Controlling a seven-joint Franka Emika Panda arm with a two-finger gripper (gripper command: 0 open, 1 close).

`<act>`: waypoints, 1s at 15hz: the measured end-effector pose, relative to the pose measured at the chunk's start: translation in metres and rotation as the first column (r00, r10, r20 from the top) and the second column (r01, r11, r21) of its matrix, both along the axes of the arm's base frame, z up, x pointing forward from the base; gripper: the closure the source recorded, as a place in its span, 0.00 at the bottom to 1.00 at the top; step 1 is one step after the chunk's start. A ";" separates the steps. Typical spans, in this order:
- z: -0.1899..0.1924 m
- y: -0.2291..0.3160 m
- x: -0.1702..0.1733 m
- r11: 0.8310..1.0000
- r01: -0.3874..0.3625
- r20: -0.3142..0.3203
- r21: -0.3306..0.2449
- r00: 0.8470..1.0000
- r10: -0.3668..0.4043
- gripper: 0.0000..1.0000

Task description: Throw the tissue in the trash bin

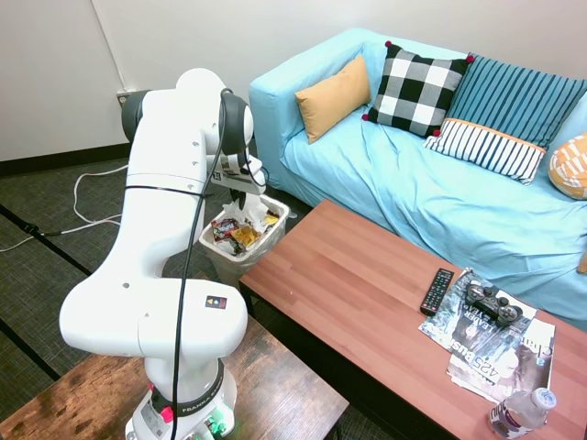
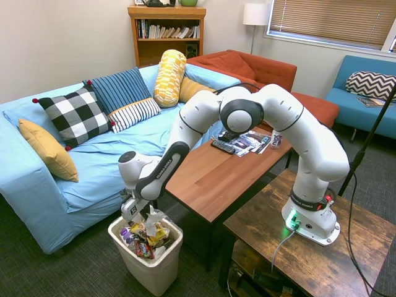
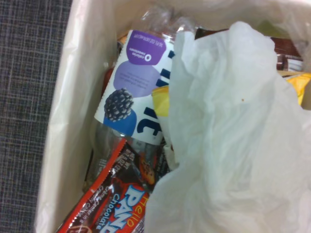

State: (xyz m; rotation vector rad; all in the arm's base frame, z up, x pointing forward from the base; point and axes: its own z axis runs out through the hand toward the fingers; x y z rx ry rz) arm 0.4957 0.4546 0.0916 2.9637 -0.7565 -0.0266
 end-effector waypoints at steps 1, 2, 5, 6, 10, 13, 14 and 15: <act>-0.003 0.003 -0.001 1.000 0.003 -0.003 -0.009 1.000 -0.003 0.00; -0.006 0.003 -0.002 1.000 0.008 -0.007 -0.019 1.000 -0.008 0.00; -0.011 0.001 -0.005 0.999 0.022 -0.018 -0.038 1.000 -0.022 0.00; -0.012 0.000 -0.005 0.999 0.024 -0.019 -0.041 1.000 -0.025 0.00; -0.013 -0.002 -0.005 0.999 0.027 -0.020 -0.045 0.999 -0.028 0.00; -0.013 -0.004 -0.004 0.998 0.029 -0.020 -0.048 0.999 -0.030 0.00; -0.012 -0.006 -0.004 0.998 0.031 -0.018 -0.049 0.999 -0.032 0.00; -0.012 -0.008 -0.003 0.998 0.036 -0.017 -0.053 0.999 -0.037 0.00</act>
